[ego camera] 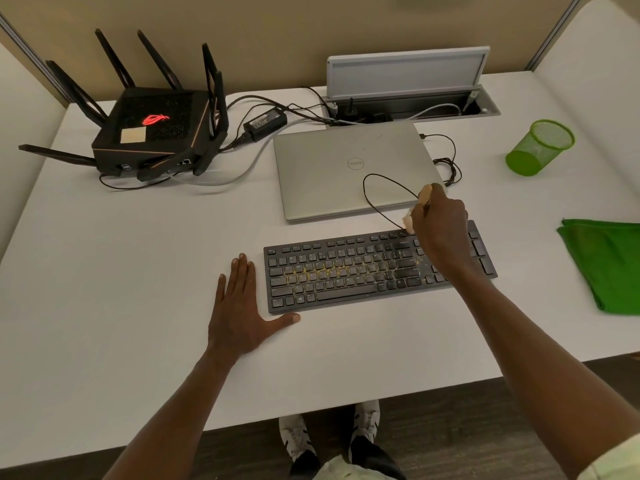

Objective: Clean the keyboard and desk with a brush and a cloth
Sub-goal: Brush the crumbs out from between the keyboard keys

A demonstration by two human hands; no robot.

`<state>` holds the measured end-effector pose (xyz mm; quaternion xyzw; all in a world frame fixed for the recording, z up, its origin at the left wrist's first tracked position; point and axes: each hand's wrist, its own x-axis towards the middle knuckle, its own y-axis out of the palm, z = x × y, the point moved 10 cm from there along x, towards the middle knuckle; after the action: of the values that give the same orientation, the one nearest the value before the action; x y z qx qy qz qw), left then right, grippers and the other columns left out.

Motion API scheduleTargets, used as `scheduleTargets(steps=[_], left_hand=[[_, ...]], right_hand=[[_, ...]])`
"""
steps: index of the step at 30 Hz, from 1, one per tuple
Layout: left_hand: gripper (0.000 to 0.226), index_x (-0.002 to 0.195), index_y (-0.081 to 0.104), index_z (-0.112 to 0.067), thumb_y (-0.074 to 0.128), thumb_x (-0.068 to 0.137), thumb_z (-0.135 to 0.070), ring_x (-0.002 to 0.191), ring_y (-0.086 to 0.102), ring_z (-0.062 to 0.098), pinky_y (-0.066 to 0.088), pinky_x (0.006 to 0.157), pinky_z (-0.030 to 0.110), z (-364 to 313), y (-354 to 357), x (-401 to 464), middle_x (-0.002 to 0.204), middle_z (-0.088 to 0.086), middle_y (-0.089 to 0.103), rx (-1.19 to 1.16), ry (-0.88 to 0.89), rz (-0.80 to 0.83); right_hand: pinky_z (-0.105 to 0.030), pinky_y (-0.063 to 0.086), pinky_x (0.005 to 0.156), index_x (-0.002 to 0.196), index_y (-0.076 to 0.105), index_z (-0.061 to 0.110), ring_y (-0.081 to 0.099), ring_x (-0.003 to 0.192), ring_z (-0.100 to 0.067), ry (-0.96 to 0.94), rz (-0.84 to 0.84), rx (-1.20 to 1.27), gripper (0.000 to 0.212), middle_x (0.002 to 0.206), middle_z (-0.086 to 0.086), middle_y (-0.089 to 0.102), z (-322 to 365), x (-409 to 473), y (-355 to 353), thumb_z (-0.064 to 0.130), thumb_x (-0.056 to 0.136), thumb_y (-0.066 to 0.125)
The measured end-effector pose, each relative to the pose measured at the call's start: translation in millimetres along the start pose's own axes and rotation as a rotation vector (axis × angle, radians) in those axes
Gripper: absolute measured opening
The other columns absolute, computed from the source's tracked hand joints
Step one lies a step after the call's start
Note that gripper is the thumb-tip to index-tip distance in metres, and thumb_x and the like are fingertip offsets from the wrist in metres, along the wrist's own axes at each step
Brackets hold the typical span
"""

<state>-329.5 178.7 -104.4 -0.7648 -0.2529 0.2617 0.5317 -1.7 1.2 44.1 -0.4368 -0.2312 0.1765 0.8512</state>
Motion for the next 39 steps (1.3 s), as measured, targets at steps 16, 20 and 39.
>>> scheduleTargets(steps=[16, 20, 39], left_hand=[[0.144, 0.162, 0.007, -0.004, 0.031, 0.064, -0.106, 0.157, -0.012, 0.019, 0.000, 0.128, 0.044, 0, -1, 0, 0.170, 0.009, -0.010, 0.017, 0.007, -0.023], [0.144, 0.162, 0.007, -0.004, 0.029, 0.064, -0.107, 0.157, -0.013, 0.018, -0.001, 0.128, 0.044, -1, -2, 0, 0.170, 0.008, -0.010, 0.008, 0.007, -0.025], [0.145, 0.162, 0.000, -0.005, 0.027, 0.062, -0.108, 0.155, -0.021, 0.016, -0.008, 0.127, 0.042, 1, 0, 0, 0.169, 0.007, -0.017, 0.011, -0.005, 0.002]], right_hand=[[-0.006, 0.046, 0.069, 0.102, 0.064, 0.008, 0.061, 0.076, 0.014, -0.454, 0.491, 0.447, 0.014, 0.087, 0.004, 0.071, 168, -56, 90, -0.001, 0.094, 0.056], [-0.021, 0.056, 0.072, 0.097, 0.065, 0.009, 0.069, 0.084, -0.004, -0.558, 0.540, 0.442, 0.015, 0.088, -0.002, 0.072, 192, -69, 104, -0.004, 0.091, 0.059], [-0.008, 0.038, 0.058, 0.093, 0.068, 0.010, 0.061, 0.068, -0.006, -0.705, 0.632, 0.240, 0.009, 0.083, 0.001, 0.072, 192, -87, 105, 0.003, 0.091, 0.064]])
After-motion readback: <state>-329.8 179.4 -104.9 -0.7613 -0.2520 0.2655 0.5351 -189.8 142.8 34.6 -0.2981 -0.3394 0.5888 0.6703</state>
